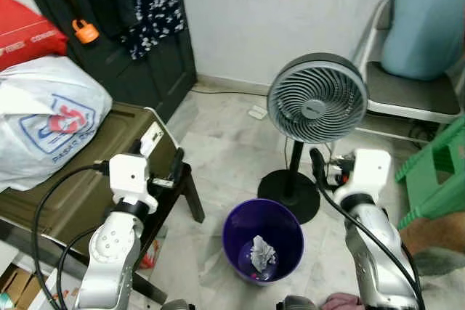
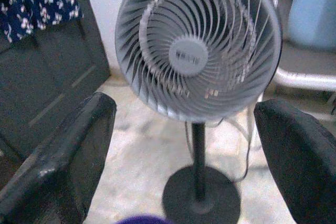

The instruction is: Clean up the room

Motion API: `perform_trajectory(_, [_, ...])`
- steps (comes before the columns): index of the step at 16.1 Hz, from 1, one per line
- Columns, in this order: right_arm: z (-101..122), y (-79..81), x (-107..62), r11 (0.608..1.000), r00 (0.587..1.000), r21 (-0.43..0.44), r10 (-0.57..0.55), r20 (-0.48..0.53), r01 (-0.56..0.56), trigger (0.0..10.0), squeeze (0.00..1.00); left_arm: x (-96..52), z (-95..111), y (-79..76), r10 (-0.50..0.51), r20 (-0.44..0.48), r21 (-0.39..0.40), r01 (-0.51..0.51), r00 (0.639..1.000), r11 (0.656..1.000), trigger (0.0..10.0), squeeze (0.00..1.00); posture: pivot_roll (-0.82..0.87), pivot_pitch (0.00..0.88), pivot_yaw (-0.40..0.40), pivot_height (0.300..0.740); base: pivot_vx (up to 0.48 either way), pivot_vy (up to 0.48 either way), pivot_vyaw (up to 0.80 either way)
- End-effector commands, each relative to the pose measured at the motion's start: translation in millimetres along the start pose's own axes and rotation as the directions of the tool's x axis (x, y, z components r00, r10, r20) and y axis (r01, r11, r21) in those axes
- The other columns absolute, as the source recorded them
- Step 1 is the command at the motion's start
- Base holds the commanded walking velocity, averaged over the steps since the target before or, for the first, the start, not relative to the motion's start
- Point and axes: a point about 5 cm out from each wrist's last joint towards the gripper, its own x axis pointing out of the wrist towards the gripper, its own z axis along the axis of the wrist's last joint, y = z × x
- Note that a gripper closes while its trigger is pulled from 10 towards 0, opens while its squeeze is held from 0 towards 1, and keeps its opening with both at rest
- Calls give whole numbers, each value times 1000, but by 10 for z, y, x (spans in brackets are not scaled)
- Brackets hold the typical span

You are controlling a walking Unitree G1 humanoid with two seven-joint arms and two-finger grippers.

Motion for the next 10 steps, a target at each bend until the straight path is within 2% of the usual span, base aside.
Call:
perform_trajectory(1, [44,60,33,1000,999,-28,14,34,-13,10000,0,-19,13,18,-8,-5,-9,8,1000,1000,10000,0,-178,0,101,740,0,0,0])
perform_trajectory(3, [86,84,33,1000,998,-25,-1,64,3,10000,0,-18,4,3,-32,-15,-23,31,999,999,10000,0,-186,0,121,740,0,0,0])
perform_trajectory(4, [71,128,2,997,996,40,70,50,-73,10000,0,5,16,-18,-46,-13,-31,45,999,999,10000,0,-193,0,133,740,0,0,0])
perform_trajectory(5, [45,138,-29,990,996,120,76,41,-80,10000,0,49,38,-56,-69,-7,-45,69,998,997,10000,0,-206,0,144,740,0,0,0])
perform_trajectory(6, [36,128,-36,990,998,131,52,41,-57,10000,0,81,50,-83,-83,-5,-55,83,997,995,10000,0,-206,0,144,740,0,0,0])
perform_trajectory(8, [19,108,-29,993,1000,117,13,21,-15,10000,0,147,55,-159,-130,-11,-61,129,992,990,10000,0,-226,0,160,740,0,0,0])
perform_trajectory(9, [15,123,-35,998,1000,58,-5,14,5,10000,0,155,56,-182,-147,-13,-57,146,989,988,10000,0,-231,0,164,740,0,0,0])
perform_trajectory(10, [22,159,-49,999,1000,49,15,18,-16,10000,0,158,55,-198,-159,-16,-57,158,987,986,10000,0,-235,0,168,740,0,0,0])
